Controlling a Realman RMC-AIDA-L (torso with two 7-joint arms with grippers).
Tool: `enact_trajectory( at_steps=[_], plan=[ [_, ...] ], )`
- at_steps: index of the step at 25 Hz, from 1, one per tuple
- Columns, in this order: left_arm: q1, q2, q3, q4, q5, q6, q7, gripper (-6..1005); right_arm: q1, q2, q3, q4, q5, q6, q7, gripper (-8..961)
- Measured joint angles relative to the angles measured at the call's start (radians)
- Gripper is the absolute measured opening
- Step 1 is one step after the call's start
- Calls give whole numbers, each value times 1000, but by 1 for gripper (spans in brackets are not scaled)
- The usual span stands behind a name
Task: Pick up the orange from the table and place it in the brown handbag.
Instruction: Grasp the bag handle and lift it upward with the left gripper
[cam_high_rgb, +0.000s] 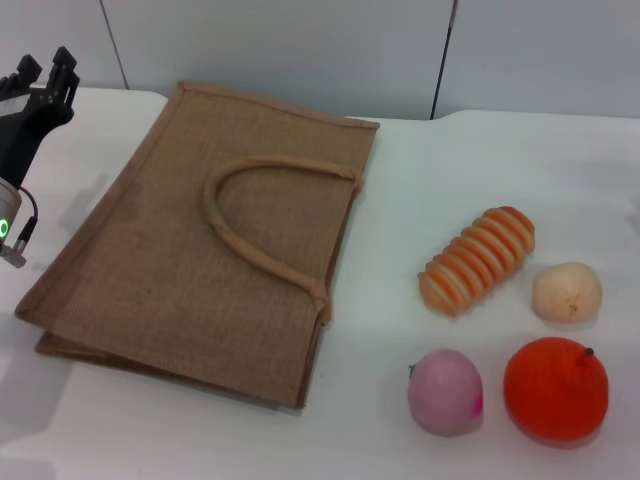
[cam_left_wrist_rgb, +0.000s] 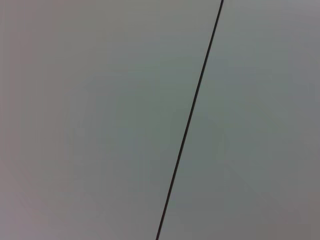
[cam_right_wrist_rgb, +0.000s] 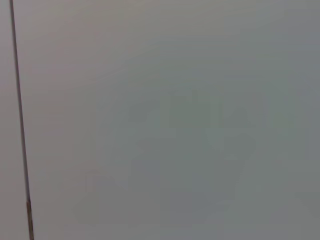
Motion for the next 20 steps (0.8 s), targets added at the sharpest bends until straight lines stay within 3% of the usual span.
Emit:
enact_trajectory(
  at_steps=[12,20],
  plan=[
    [-5,2,4,0,7,17,-12,480,2,0,0,2,0,0,0,882],
    [-44,25,9,32,178,159,-257,480,3,0,0,-1,0,1,0,882]
  ],
)
